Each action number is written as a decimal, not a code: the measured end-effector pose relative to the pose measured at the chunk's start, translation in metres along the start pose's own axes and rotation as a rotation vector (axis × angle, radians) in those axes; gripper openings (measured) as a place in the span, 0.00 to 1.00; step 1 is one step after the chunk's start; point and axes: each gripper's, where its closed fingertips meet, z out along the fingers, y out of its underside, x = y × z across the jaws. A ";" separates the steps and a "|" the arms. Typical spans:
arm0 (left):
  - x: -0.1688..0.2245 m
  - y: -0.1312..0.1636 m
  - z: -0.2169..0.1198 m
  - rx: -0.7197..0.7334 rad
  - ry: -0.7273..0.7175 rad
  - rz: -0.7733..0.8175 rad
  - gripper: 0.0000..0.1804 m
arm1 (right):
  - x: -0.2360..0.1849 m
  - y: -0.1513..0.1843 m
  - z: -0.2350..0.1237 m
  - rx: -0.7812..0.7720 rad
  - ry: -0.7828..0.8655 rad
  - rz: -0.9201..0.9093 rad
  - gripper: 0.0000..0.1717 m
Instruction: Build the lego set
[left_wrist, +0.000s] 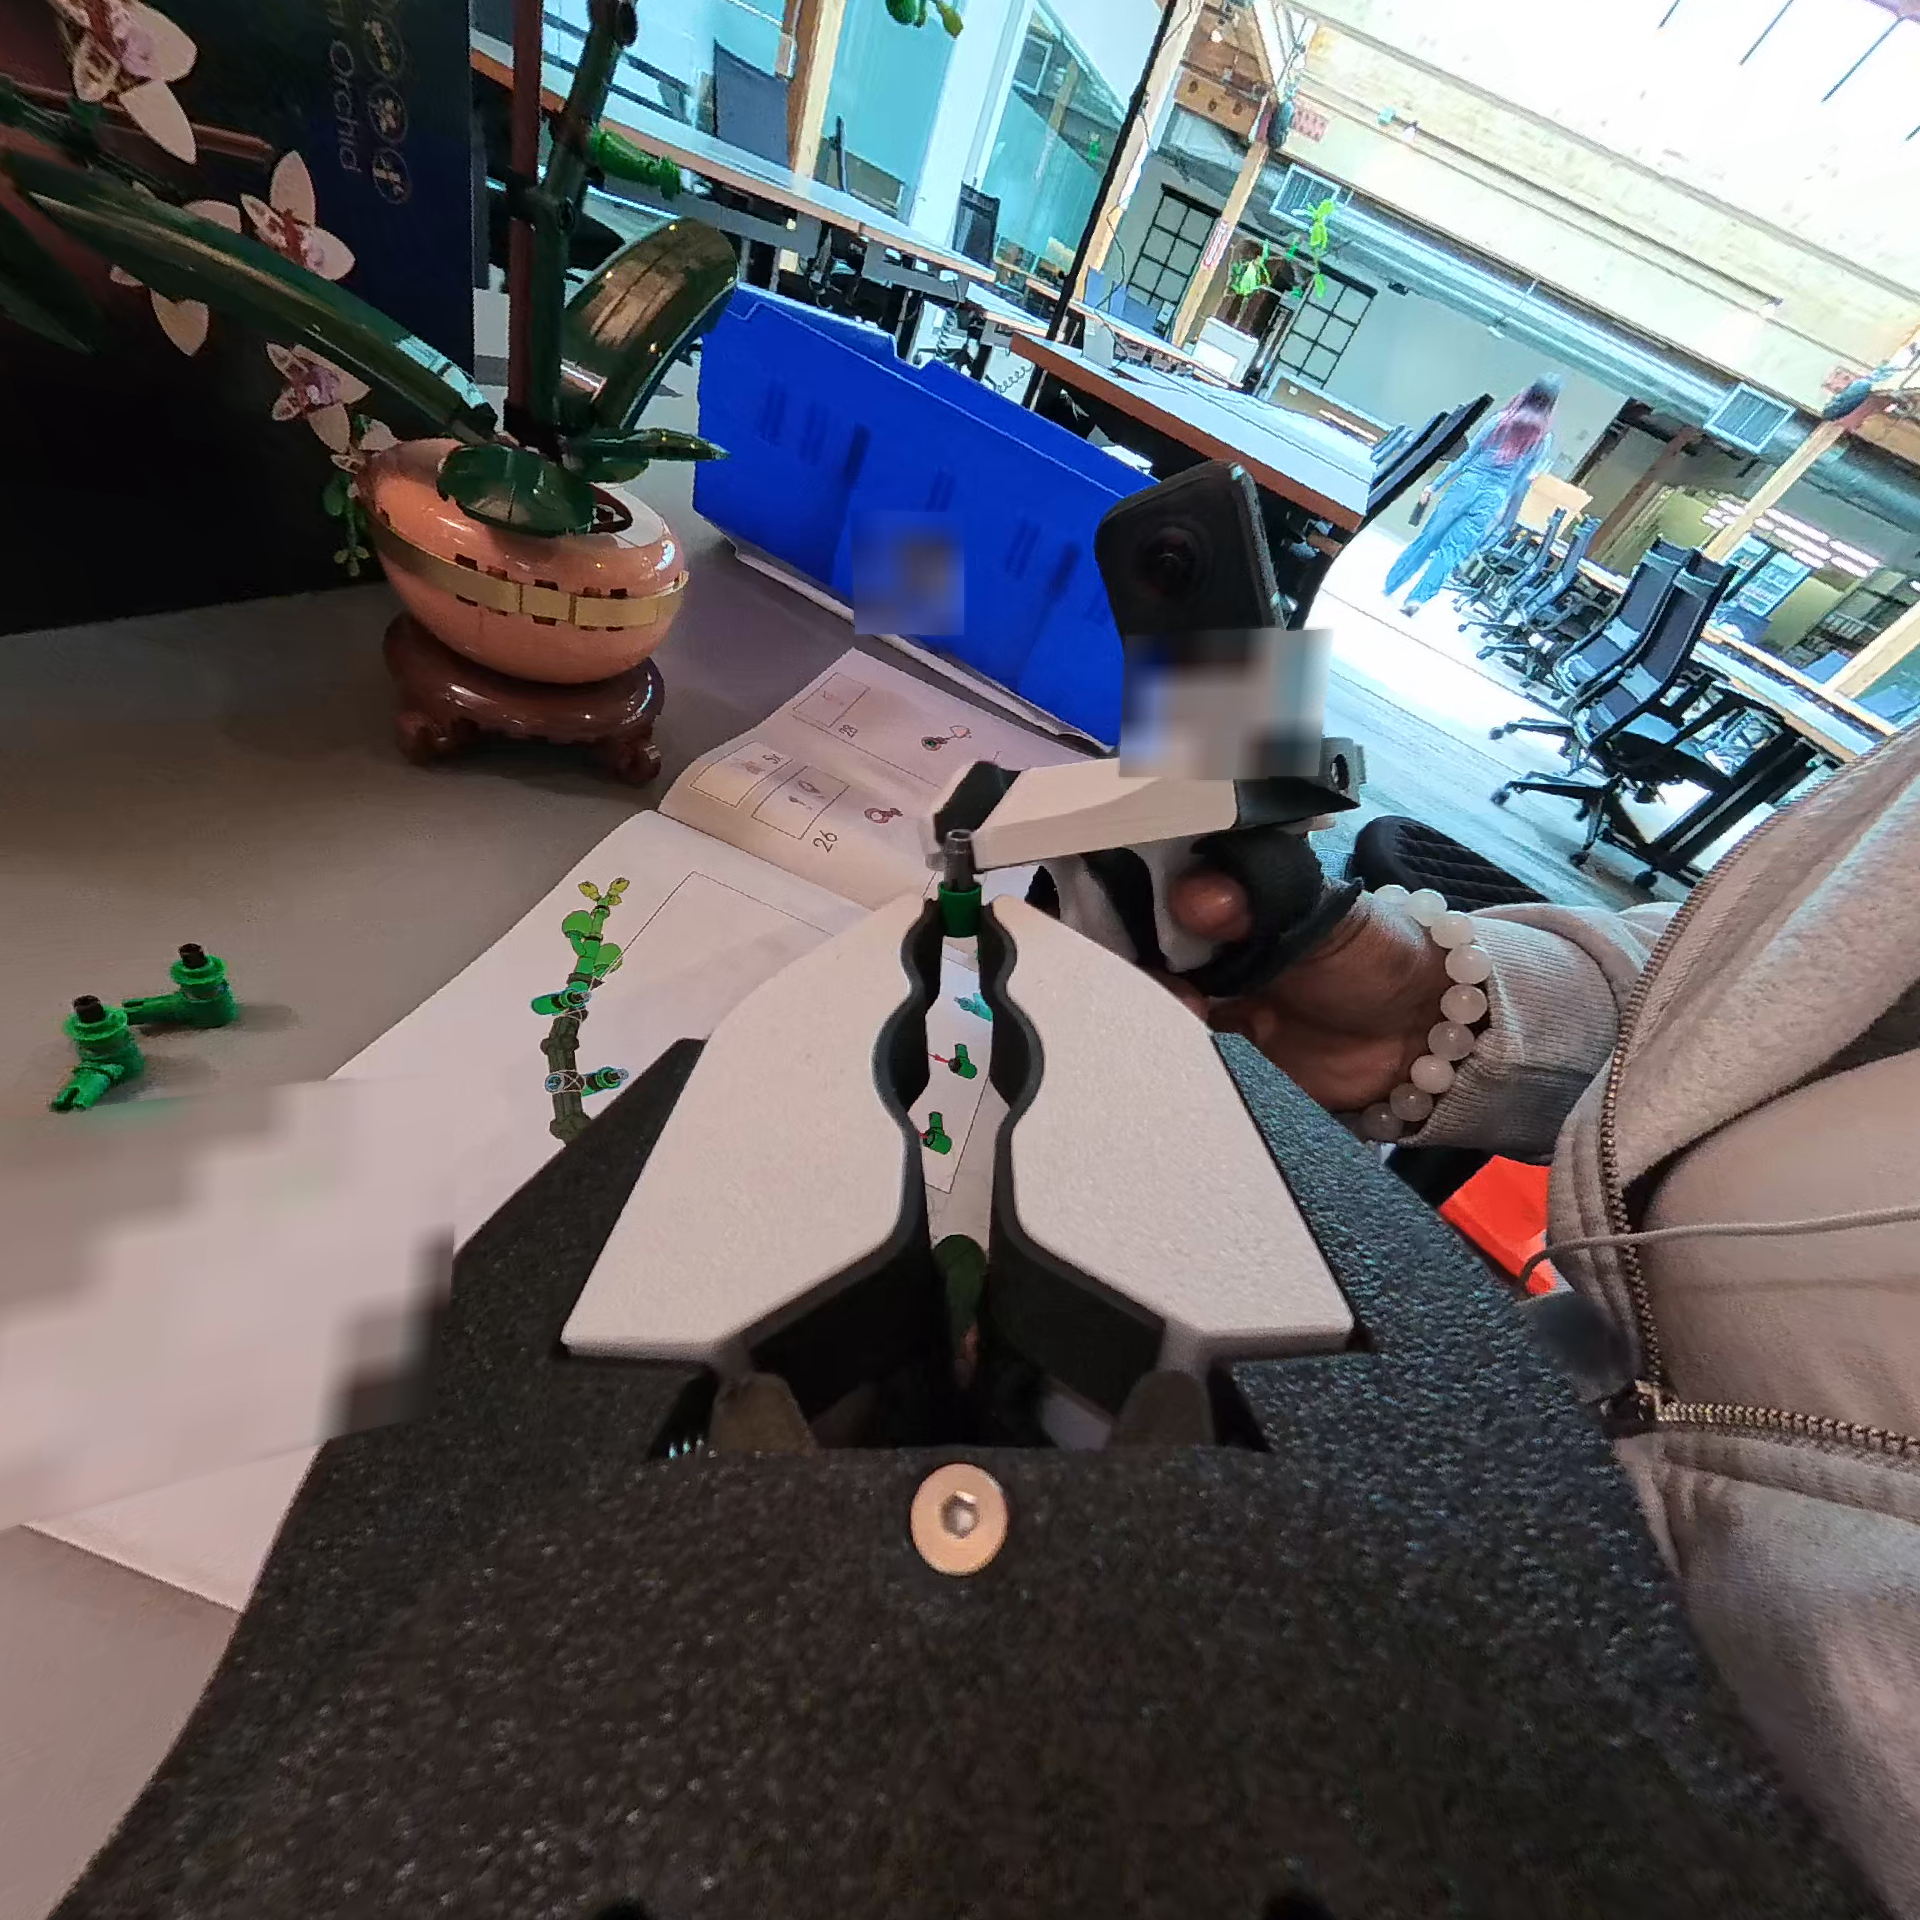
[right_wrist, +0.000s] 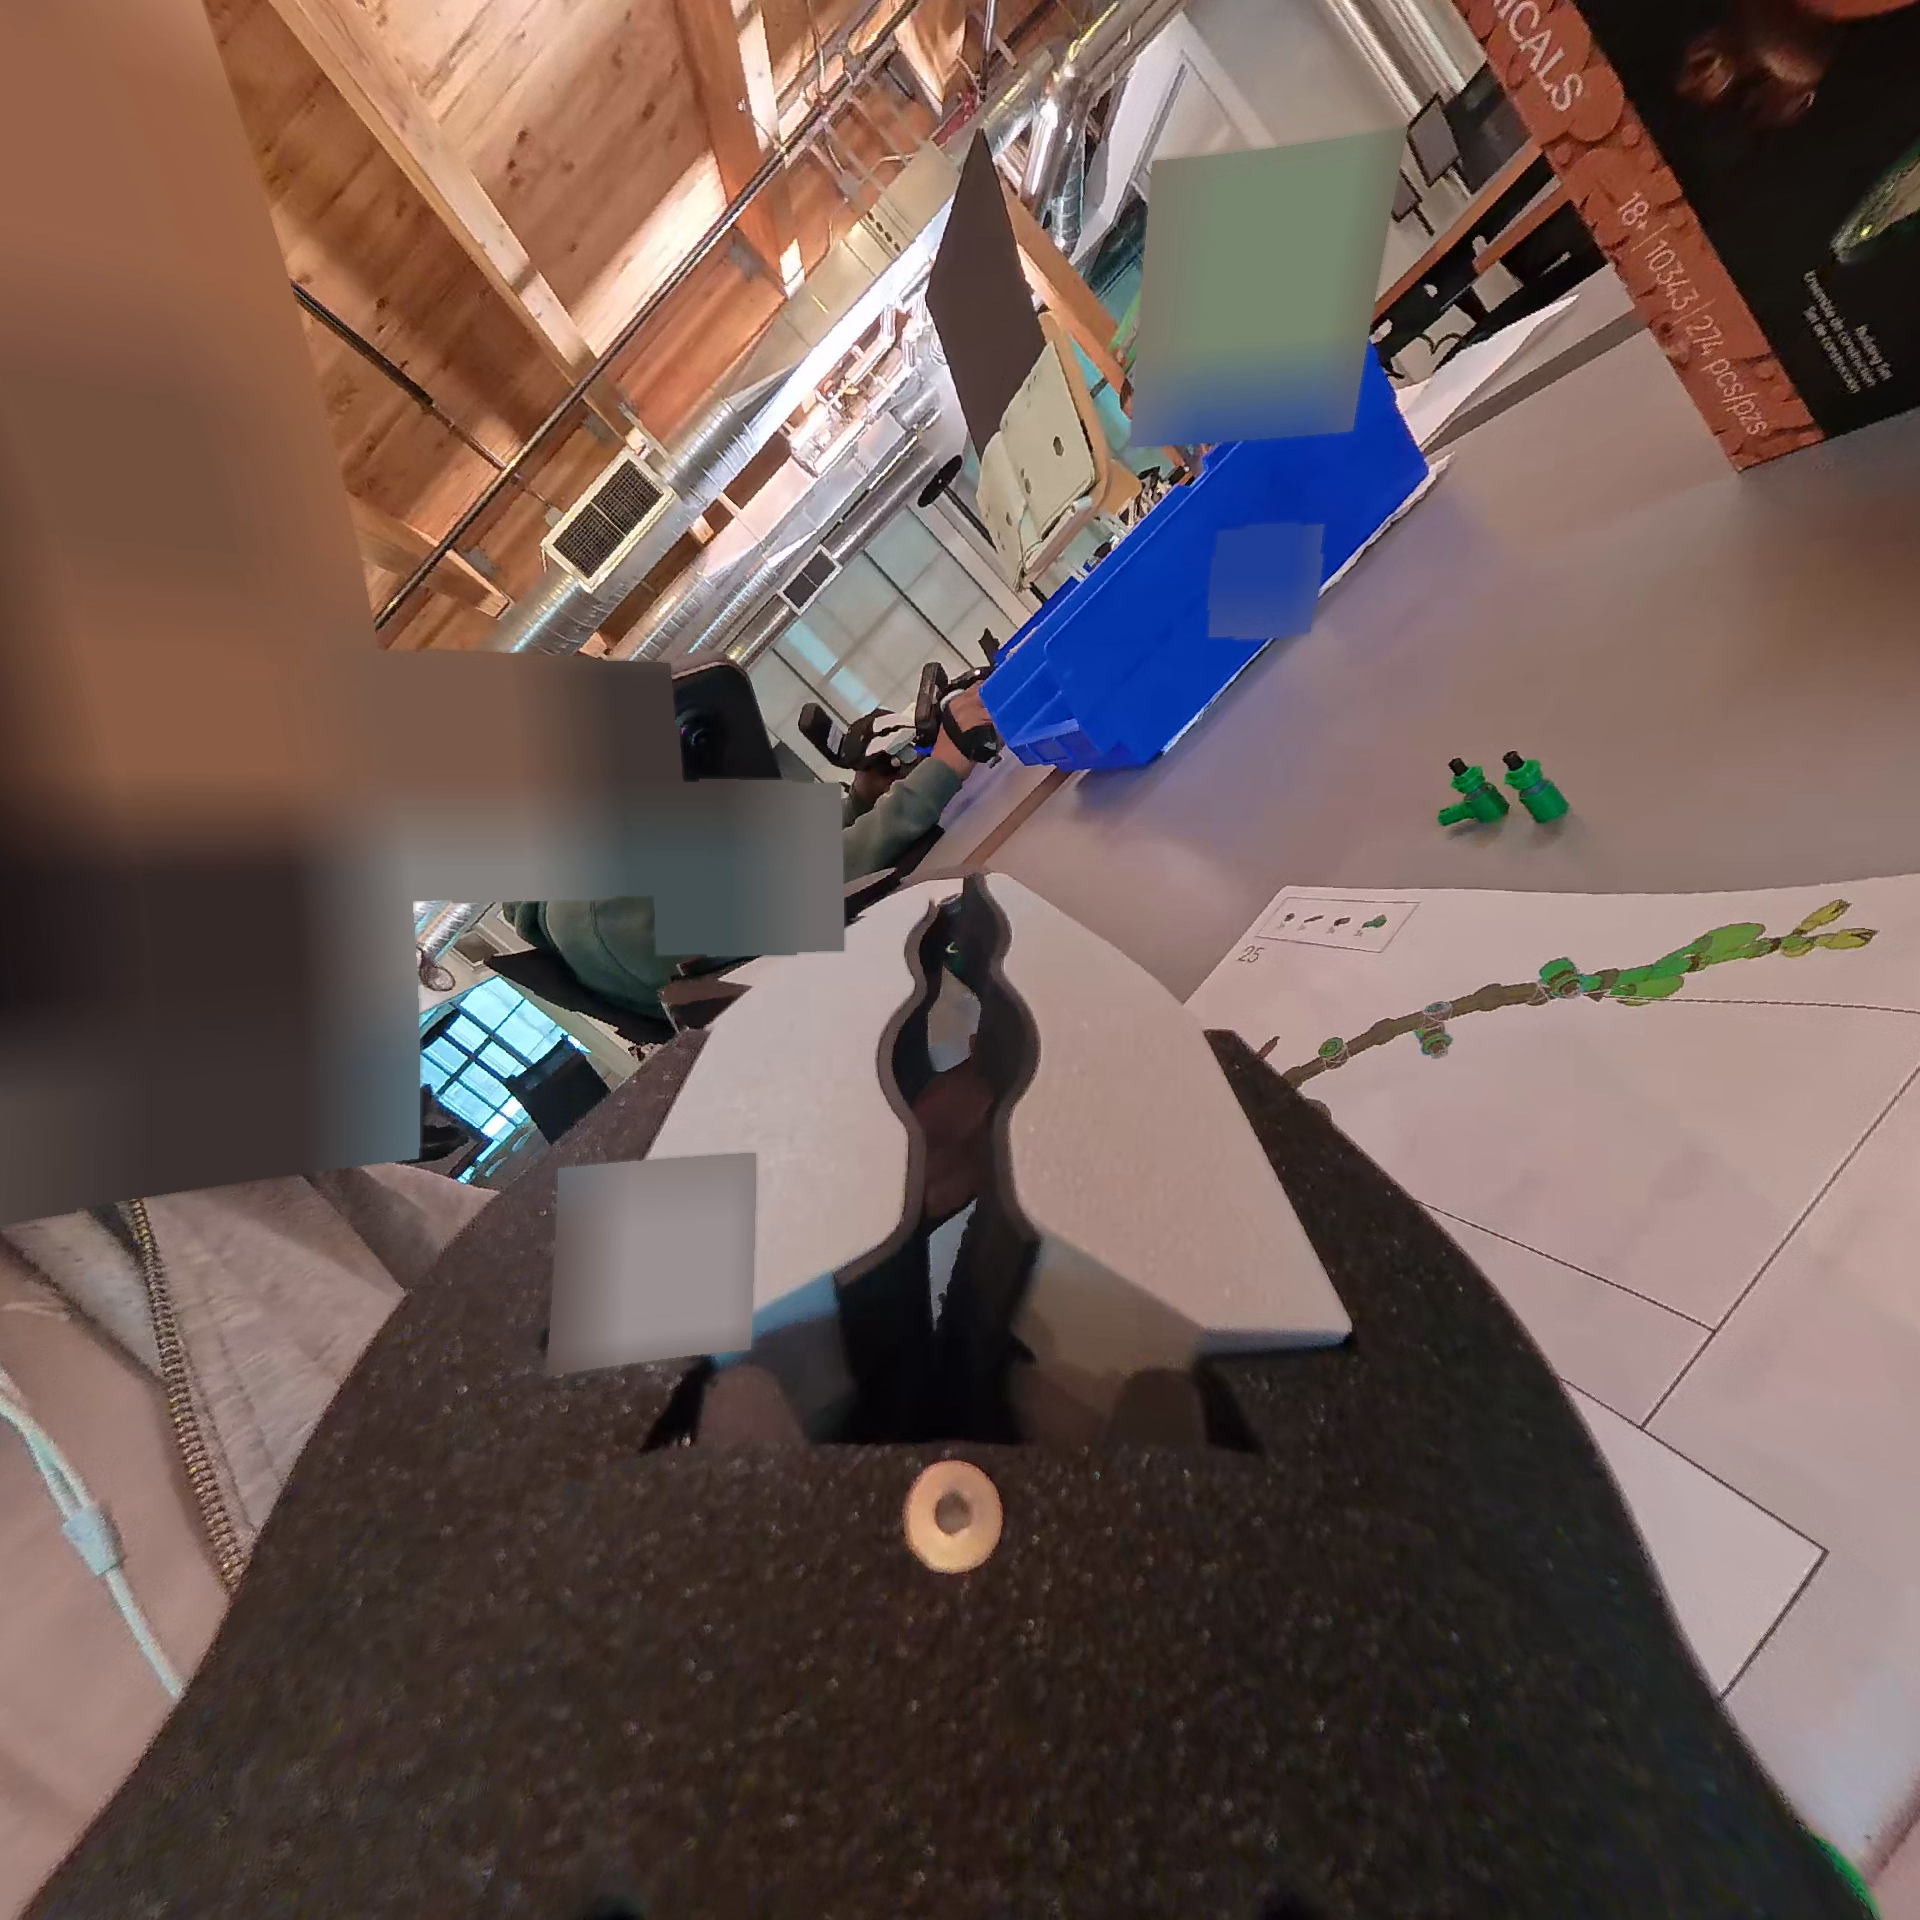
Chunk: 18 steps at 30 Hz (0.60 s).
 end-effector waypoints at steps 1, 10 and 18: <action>0.000 0.000 0.000 -0.003 -0.001 0.009 0.03 | 0.000 0.000 0.000 0.000 -0.004 0.002 0.02; 0.001 -0.002 0.000 -0.005 -0.053 0.150 0.03 | -0.004 0.000 -0.002 0.007 -0.051 0.052 0.01; 0.005 -0.006 0.000 0.012 -0.067 0.228 0.03 | -0.009 -0.003 -0.004 0.016 -0.044 -0.049 0.01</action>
